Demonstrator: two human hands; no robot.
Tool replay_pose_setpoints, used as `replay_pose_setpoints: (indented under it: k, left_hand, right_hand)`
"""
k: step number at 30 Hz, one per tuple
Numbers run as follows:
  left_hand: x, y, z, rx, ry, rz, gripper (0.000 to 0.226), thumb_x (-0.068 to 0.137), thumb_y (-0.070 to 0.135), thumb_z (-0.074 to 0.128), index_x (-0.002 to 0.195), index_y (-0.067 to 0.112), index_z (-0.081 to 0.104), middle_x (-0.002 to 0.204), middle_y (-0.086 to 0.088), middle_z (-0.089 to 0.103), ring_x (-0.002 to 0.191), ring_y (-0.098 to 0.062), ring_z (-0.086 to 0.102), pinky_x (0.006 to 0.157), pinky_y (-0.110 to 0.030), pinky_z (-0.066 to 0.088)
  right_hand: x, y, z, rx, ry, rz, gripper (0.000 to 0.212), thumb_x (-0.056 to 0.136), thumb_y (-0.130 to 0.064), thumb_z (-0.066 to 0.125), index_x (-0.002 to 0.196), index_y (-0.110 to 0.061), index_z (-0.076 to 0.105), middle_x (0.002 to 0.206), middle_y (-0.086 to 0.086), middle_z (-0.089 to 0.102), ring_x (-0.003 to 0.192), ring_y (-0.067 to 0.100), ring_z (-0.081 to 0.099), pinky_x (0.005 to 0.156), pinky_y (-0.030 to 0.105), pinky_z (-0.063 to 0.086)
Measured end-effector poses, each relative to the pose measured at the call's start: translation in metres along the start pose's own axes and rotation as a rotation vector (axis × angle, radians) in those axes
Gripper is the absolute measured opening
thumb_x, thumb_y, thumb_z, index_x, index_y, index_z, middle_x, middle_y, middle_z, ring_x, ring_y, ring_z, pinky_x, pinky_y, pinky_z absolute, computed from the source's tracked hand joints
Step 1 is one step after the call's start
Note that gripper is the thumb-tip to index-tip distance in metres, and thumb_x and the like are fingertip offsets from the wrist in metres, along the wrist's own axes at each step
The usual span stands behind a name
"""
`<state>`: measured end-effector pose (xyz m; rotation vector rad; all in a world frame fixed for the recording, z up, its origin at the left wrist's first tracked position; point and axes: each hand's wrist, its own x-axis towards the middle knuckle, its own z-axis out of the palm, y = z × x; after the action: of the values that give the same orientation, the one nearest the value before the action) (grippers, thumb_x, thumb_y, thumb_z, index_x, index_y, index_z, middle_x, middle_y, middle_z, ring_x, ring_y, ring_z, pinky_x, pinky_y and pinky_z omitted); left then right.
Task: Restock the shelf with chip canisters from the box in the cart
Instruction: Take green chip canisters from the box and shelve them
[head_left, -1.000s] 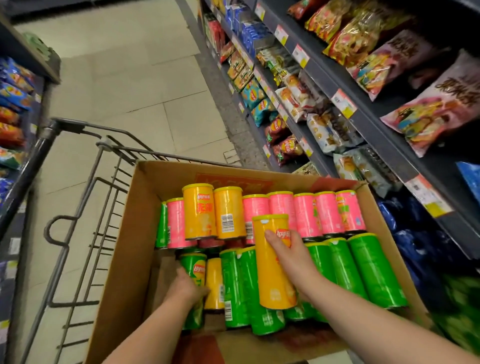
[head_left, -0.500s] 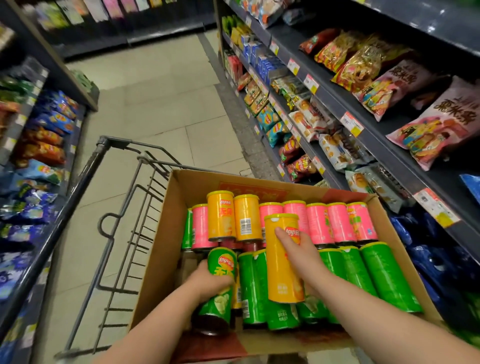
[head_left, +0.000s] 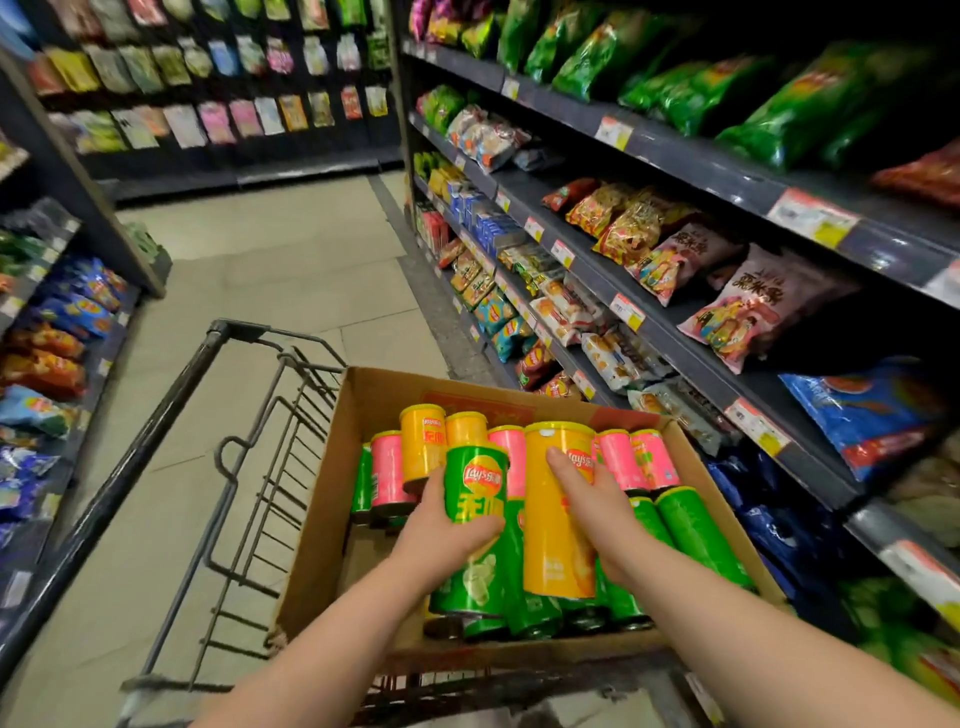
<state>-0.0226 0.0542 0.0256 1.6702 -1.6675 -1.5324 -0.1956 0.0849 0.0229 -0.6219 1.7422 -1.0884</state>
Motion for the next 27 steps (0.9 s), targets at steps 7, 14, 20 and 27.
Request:
replay_pose_setpoints:
  k: [7,14,20,27]
  left_hand:
    - [-0.032,0.026,0.037,-0.01,-0.086,0.078,0.108,0.064,0.041,0.074,0.15,0.032,0.011,0.119,0.003,0.052,0.106,-0.018,0.056,0.096,-0.036,0.046]
    - [-0.049,0.059,0.074,0.018,-0.153,0.197,0.1,0.075,0.033,0.075,0.15,0.032,0.01,0.132,-0.002,0.048,0.114,-0.022,0.053,0.1,-0.036,0.043]
    - [-0.058,0.108,0.131,0.002,-0.249,0.364,0.077,0.077,0.024,0.075,0.135,0.036,0.027,0.099,0.016,0.054,0.083,0.003,0.054,0.068,-0.016,0.043]
    - [-0.087,0.181,0.23,0.044,-0.344,0.488,0.074,0.072,0.032,0.077,0.123,0.044,0.024,0.098,0.014,0.057,0.082,-0.001,0.056,0.072,-0.019,0.048]
  right_hand:
    - [-0.035,0.009,-0.041,0.165,0.032,0.099,0.125,0.039,-0.086,0.068,0.146,-0.034,0.029,0.138,0.003,0.052,0.118,0.029,0.056,0.098,0.052,0.047]
    - [-0.071,-0.001,-0.101,0.214,-0.005,0.06,0.053,0.083,-0.036,0.066,0.129,-0.027,0.042,0.114,0.008,0.063,0.1,0.029,0.063,0.083,0.045,0.052]
    - [-0.093,-0.009,-0.171,0.248,0.167,-0.033,0.062,0.073,-0.041,0.07,0.126,-0.025,0.042,0.114,0.007,0.062,0.1,0.028,0.063,0.091,0.051,0.051]
    - [-0.138,-0.02,-0.29,0.223,0.434,-0.23,0.053,0.082,-0.03,0.072,0.126,-0.022,0.043,0.104,-0.006,0.062,0.09,0.012,0.064,0.075,0.032,0.054]
